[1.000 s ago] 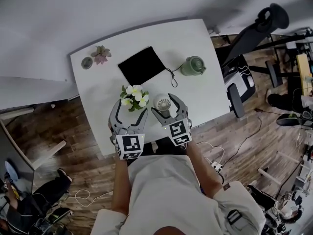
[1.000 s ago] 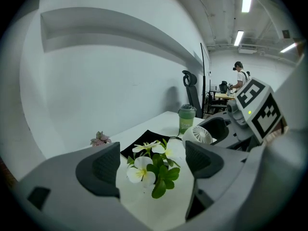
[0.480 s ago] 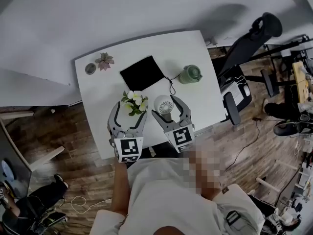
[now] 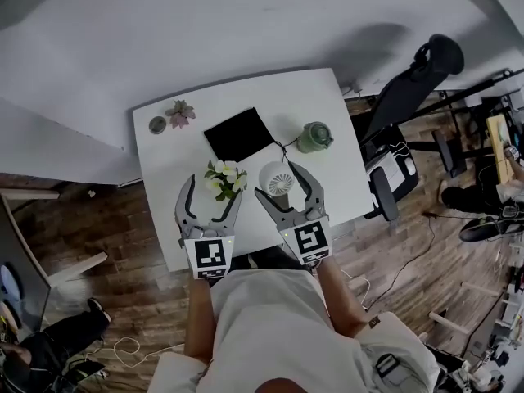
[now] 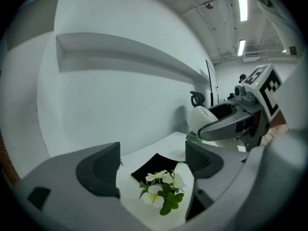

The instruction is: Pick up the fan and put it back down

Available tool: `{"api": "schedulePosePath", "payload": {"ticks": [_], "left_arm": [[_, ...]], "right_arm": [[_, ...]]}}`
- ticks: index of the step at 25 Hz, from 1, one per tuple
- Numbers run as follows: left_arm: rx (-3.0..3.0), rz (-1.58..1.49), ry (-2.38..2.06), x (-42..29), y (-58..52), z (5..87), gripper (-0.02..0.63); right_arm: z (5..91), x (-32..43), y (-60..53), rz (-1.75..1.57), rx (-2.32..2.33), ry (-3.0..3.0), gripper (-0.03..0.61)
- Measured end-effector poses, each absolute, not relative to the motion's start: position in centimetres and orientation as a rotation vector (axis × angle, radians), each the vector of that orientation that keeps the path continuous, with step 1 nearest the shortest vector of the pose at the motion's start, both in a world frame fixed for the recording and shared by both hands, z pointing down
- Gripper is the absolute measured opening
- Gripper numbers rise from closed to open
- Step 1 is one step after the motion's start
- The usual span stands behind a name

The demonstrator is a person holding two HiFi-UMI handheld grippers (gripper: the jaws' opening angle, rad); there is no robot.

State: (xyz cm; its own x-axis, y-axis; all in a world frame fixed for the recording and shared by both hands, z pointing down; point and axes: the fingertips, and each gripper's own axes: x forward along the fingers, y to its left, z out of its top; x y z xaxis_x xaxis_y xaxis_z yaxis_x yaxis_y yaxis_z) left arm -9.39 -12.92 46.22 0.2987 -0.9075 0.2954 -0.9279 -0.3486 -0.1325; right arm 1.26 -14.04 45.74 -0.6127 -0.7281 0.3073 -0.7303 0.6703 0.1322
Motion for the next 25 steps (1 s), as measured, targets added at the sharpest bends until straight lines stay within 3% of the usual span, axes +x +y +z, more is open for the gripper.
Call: {"api": "schedulePosePath", "payload": {"ticks": [25], "left_arm": [[2.509, 0.230, -1.914, -10.0, -10.8, 36.4, 0.379]], "right_arm": [[34.3, 1.6, -12.8, -0.238, 1.199, -2.722, 0.371]]}}
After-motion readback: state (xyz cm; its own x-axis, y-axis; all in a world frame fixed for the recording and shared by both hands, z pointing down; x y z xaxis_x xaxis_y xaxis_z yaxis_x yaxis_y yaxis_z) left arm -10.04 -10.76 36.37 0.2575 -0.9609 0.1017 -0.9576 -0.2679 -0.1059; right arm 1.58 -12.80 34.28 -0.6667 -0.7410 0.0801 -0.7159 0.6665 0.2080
